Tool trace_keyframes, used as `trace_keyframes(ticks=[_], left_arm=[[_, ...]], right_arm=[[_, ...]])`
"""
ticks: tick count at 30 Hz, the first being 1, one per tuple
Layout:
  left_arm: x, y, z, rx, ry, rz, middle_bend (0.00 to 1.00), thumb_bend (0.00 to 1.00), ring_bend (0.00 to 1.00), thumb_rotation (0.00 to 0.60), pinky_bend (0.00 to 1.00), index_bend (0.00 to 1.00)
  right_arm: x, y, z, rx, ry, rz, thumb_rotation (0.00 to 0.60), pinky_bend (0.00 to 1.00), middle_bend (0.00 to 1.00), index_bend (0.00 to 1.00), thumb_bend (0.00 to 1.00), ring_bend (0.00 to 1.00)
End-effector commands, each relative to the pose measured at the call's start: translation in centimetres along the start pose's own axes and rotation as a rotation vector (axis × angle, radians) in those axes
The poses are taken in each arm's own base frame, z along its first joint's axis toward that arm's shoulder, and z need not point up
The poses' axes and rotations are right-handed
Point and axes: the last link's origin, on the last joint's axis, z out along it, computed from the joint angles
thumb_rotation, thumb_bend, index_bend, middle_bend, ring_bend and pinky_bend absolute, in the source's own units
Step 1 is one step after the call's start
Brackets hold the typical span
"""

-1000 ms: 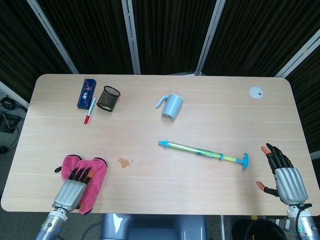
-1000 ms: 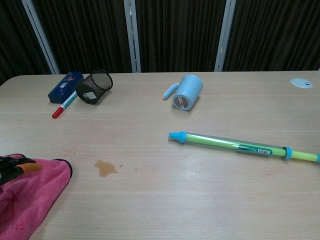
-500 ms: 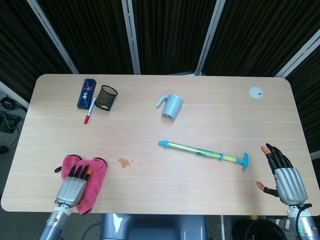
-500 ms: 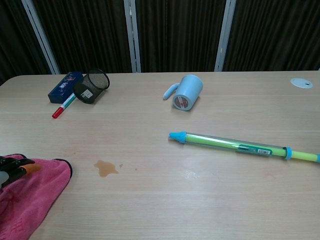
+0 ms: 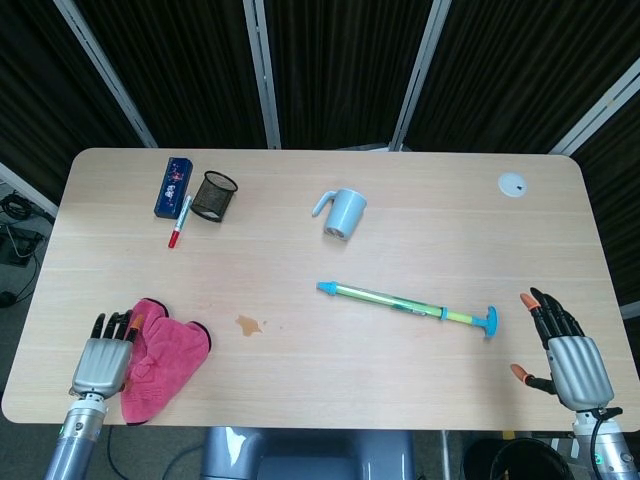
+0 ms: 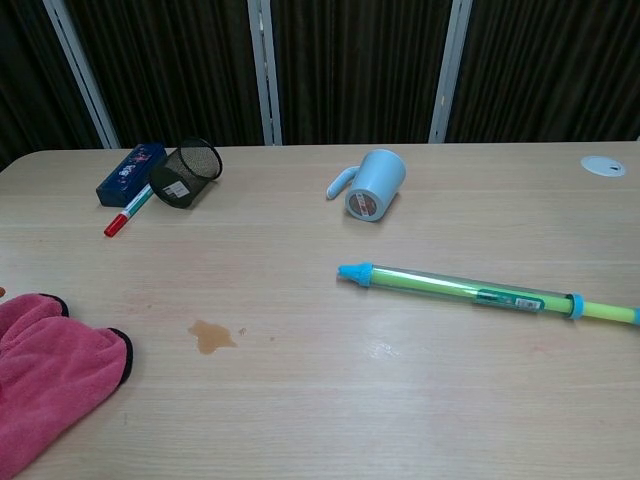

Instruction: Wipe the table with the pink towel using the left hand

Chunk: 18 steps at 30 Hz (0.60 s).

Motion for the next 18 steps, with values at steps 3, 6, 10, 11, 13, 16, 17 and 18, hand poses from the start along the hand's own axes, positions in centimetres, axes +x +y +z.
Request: trace_keyframes(ticks=[3, 6, 10, 11, 13, 16, 17, 18], left_arm=[[-0.1, -0.7, 1.1, 0.026, -0.013, 0.006, 0.00, 0.01, 0.00, 0.600, 0.00, 0.00], [-0.3, -0.3, 2.2, 0.017, -0.028, 0.017, 0.00, 0.01, 0.00, 0.600, 0.00, 0.01], [-0.3, 0.0, 3.3, 0.022, -0.041, 0.025, 0.00, 0.01, 0.00, 0.600, 0.00, 0.01], [-0.4, 0.1, 3.5, 0.023, -0.046, 0.022, 0.00, 0.01, 0.00, 0.600, 0.00, 0.01], [-0.4, 0.2, 3.9, 0.029, -0.064, 0.014, 0.00, 0.02, 0.00, 0.600, 0.00, 0.01], [-0.5, 0.6, 4.6, 0.033, -0.073, 0.010, 0.00, 0.02, 0.00, 0.600, 0.00, 0.02], [-0.4, 0.8, 4.8, 0.033, -0.073, 0.005, 0.00, 0.02, 0.00, 0.600, 0.00, 0.05], [-0.4, 1.0, 5.0, 0.033, -0.073, 0.000, 0.00, 0.03, 0.00, 0.600, 0.02, 0.08]], right_arm=[[0.0, 0.0, 0.0, -0.002, -0.001, 0.005, 0.600, 0.17, 0.00, 0.00, 0.09, 0.00], [0.0, 0.0, 0.0, -0.002, -0.001, 0.006, 0.600, 0.17, 0.00, 0.00, 0.09, 0.00], [0.0, 0.0, 0.0, -0.003, -0.001, 0.009, 0.600, 0.17, 0.00, 0.00, 0.09, 0.00], [0.0, 0.0, 0.0, -0.003, -0.002, 0.009, 0.600, 0.17, 0.00, 0.00, 0.09, 0.00], [0.0, 0.1, 0.0, -0.004, -0.002, 0.012, 0.600, 0.17, 0.00, 0.00, 0.09, 0.00], [0.0, 0.0, 0.0, -0.002, -0.004, 0.014, 0.600, 0.17, 0.00, 0.00, 0.09, 0.00], [0.0, 0.0, 0.0, -0.001, -0.005, 0.014, 0.600, 0.17, 0.00, 0.00, 0.09, 0.00], [0.0, 0.0, 0.0, 0.000, -0.004, 0.014, 0.600, 0.17, 0.00, 0.00, 0.09, 0.00]])
